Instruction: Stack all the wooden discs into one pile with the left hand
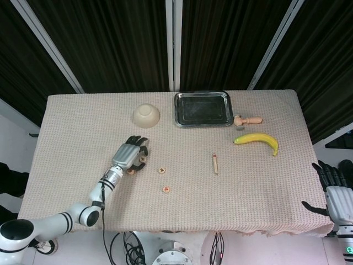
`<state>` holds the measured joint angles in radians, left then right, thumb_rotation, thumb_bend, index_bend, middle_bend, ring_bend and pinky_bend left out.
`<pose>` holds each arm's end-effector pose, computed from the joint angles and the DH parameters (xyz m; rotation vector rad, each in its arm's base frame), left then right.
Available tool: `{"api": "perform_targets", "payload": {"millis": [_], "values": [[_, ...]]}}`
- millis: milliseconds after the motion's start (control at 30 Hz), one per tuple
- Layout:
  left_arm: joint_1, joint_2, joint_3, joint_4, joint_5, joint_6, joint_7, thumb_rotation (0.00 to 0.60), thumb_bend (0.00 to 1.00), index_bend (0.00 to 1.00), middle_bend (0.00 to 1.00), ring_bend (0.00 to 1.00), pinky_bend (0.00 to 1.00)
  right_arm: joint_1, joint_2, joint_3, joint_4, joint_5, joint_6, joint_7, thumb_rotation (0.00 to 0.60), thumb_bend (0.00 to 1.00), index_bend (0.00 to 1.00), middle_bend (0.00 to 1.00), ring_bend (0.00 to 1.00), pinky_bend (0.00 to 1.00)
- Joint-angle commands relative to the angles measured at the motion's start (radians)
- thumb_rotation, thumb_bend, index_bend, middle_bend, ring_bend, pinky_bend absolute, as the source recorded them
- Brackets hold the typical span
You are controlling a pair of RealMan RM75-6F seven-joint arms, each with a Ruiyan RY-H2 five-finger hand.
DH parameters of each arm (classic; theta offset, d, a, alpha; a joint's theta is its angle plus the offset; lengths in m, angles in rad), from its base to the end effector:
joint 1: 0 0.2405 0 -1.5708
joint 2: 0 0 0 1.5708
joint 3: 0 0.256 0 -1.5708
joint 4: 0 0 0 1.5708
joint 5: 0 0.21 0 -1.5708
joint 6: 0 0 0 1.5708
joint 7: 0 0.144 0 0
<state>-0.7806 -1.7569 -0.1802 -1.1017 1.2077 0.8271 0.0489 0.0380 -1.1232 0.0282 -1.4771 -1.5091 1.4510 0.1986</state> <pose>-0.1673 0.3678 -0.0701 -1.8712 -1.1106 -0.9351 -0.3477 -0.1623 0.1648 1.3501 -1.0207 0.8904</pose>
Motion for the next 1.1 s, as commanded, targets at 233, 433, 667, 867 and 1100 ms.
{"api": "perform_targets", "payload": {"millis": [233, 433, 667, 867, 1100], "values": [[0.006, -0.002, 0.005, 0.018, 0.000, 0.004, 0.002, 0.600, 0.27, 0.44, 0.09, 0.00, 0.00, -0.002, -0.001, -0.001, 0.001, 0.005, -0.004, -0.003, 0.600, 0.00, 0.00, 0.00, 0.00, 0.00], [0.007, 0.006, 0.004, 0.014, 0.003, 0.006, 0.000, 0.600, 0.27, 0.45, 0.09, 0.00, 0.00, -0.001, -0.001, -0.002, 0.000, 0.005, -0.006, -0.006, 0.600, 0.00, 0.00, 0.00, 0.00, 0.00], [0.008, 0.000, 0.004, 0.020, 0.001, 0.004, -0.004, 0.600, 0.28, 0.51, 0.10, 0.00, 0.00, -0.002, -0.001, -0.002, 0.003, 0.008, -0.007, -0.003, 0.600, 0.00, 0.00, 0.00, 0.00, 0.00], [0.010, 0.021, -0.008, -0.015, 0.029, 0.045, -0.018, 0.600, 0.28, 0.51, 0.11, 0.00, 0.00, -0.002, -0.002, -0.002, 0.007, 0.010, -0.009, 0.001, 0.600, 0.00, 0.00, 0.00, 0.00, 0.00], [0.020, 0.147, -0.023, -0.202, 0.032, 0.066, 0.014, 0.600, 0.28, 0.52, 0.13, 0.00, 0.00, 0.002, -0.006, -0.003, 0.009, 0.007, -0.014, 0.003, 0.600, 0.00, 0.00, 0.00, 0.00, 0.00]]}}
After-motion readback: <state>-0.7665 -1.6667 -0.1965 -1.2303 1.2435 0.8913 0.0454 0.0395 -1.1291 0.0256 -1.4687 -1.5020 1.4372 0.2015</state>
